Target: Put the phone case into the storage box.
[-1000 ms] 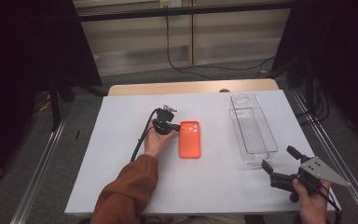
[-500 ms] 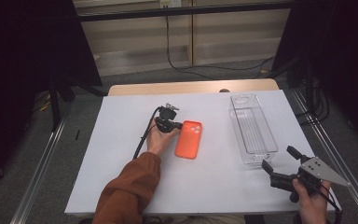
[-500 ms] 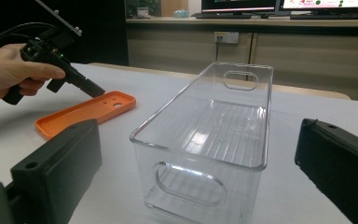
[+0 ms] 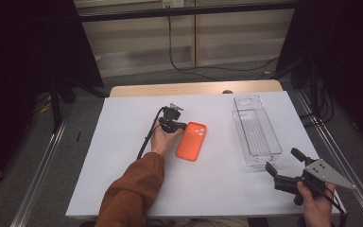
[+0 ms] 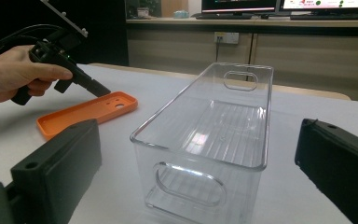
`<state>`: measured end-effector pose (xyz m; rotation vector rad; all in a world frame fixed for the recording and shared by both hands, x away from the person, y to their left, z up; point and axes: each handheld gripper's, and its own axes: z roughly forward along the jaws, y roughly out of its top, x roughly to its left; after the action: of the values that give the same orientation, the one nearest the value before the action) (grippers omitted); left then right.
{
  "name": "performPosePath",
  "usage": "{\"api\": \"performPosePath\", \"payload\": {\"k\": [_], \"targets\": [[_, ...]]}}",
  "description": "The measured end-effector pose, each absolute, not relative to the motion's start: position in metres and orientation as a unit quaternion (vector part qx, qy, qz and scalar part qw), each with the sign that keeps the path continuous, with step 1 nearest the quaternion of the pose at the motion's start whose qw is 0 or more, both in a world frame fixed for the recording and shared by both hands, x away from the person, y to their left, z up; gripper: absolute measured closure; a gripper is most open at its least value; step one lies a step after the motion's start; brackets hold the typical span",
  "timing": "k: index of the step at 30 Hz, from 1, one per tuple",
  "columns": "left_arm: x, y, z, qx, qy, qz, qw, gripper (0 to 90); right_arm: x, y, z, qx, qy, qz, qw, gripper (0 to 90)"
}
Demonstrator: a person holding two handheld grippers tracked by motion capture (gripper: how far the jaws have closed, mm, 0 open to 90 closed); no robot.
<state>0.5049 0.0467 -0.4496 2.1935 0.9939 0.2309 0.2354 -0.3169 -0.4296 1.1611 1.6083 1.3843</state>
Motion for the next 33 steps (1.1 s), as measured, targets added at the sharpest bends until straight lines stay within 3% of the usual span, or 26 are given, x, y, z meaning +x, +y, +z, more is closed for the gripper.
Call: {"api": "performPosePath", "payload": {"k": [33], "targets": [[0.513, 0.035, -0.450, 0.851, 0.370, 0.083, 0.364, 89.7, 0.235, -0.317, -0.429, 0.449, 0.622, 0.536, 0.352, 0.0]]}}
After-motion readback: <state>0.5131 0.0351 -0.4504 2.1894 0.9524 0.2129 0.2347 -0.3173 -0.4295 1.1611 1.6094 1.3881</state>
